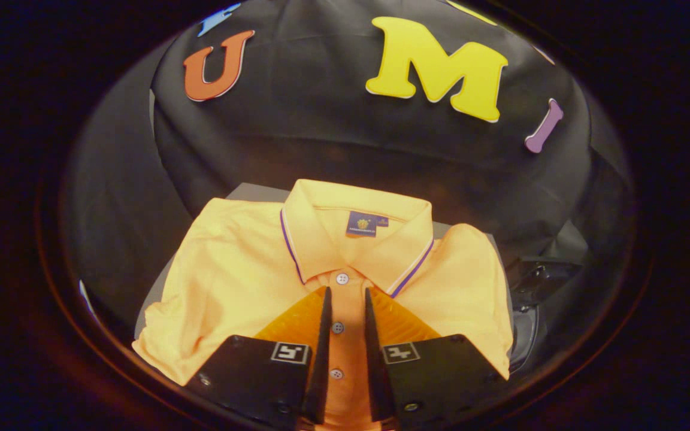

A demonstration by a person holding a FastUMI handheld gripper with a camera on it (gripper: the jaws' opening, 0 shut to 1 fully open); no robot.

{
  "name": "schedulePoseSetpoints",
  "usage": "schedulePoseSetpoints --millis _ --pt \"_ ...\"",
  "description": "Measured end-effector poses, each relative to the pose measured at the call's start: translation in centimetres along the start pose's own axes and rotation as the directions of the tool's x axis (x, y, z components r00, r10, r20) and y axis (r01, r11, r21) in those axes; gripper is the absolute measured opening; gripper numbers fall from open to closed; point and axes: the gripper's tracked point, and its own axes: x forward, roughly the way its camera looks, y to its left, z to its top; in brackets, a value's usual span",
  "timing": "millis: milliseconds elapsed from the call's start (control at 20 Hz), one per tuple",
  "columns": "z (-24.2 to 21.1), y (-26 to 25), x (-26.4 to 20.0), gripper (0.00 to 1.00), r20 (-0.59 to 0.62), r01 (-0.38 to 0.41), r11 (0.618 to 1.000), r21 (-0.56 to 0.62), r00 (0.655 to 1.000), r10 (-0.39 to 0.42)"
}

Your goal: Put the clothes into the washing machine and then close the washing machine lid.

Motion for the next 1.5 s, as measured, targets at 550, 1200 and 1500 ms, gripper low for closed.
schedulePoseSetpoints --millis 550,1200,1500 --pt "0.0 -0.2 -1.1 0.05 0.03 -0.14 0.987 0.076 0.99 0.138" --pt "6.4 -2.7 -12.7 0.05 0.356 -0.203 0.976 0.083 0.921 0.161" --pt "9.1 -6.4 -19.9 0.04 0.488 -0.187 0.978 0.092 0.865 0.119"
